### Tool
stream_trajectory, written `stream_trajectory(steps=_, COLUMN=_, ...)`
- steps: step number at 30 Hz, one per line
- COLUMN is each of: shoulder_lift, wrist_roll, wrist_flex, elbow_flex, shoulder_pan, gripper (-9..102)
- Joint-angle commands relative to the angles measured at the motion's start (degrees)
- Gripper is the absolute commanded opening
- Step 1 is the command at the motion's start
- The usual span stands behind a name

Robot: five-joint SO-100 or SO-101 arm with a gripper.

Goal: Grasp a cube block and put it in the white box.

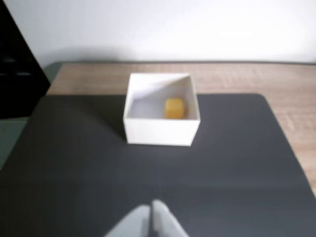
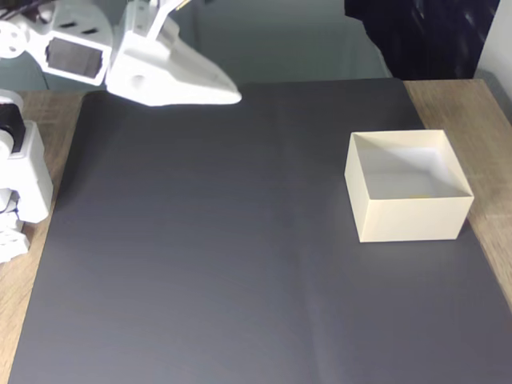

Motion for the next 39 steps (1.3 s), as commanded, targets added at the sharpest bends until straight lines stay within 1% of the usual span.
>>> stream_trajectory(steps=1, shoulder_lift=8.17, wrist_roll=-0.09, wrist_flex=0.97, elbow_flex=5.54, shoulder_pan=-0.62, gripper=0)
stream_trajectory(steps=9, shoulder_lift=27.69, wrist_roll=1.67, wrist_flex=7.73, elbow_flex=16.17, shoulder_pan=0.97, gripper=0)
stream_trajectory(steps=16, shoulder_lift=27.77, wrist_roll=1.14, wrist_flex=9.49, elbow_flex=17.84, shoulder_pan=0.79, gripper=0)
stream_trajectory(steps=26, shoulder_lift=27.77, wrist_roll=-0.62, wrist_flex=9.32, elbow_flex=26.19, shoulder_pan=-1.41, gripper=0)
stream_trajectory(steps=32, shoulder_lift=27.77, wrist_roll=-2.9, wrist_flex=20.13, elbow_flex=26.19, shoulder_pan=-2.46, gripper=0)
stream_trajectory(steps=39, shoulder_lift=27.77, wrist_roll=-4.92, wrist_flex=28.92, elbow_flex=26.19, shoulder_pan=-2.46, gripper=0)
